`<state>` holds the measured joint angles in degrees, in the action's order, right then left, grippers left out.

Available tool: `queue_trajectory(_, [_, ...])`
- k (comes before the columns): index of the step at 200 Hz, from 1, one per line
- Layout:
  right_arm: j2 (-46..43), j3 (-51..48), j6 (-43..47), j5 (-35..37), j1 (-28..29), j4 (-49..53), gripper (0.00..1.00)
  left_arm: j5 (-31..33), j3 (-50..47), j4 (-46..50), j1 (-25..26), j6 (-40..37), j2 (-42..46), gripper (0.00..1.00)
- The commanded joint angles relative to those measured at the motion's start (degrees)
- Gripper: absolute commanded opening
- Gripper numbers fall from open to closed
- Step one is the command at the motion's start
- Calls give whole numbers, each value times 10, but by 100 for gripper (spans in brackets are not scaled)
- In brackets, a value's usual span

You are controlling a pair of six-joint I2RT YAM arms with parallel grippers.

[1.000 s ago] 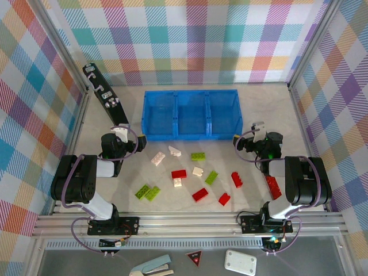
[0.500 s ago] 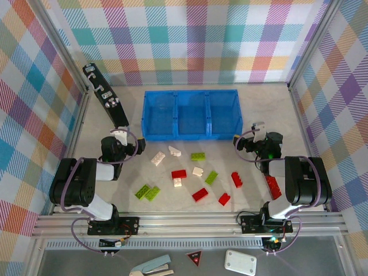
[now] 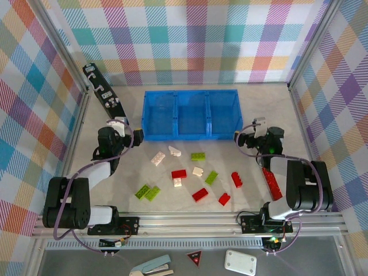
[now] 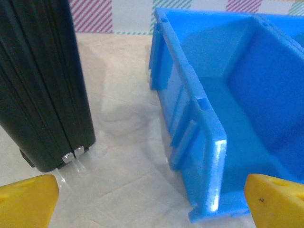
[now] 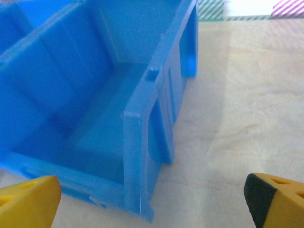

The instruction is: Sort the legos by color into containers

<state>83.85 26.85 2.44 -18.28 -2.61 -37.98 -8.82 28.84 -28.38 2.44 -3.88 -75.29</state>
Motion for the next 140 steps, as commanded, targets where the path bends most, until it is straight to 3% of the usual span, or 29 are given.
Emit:
queue_trajectory(1, [-29, 14, 7, -18, -1, 65, 99, 20, 31, 85, 16, 9, 28, 100])
queue_trajectory(30, [-68, 32, 0, -13, 0, 161, 98, 40, 71, 170, 23, 51, 54, 100])
queue_trajectory(97, [-134, 131, -94, -3, 5, 474, 92, 16, 173, 396, 23, 115, 108, 98])
queue_trajectory(140, [-168, 160, -155, 22, 44, 626, 87, 5, 256, 559, 22, 124, 113, 98])
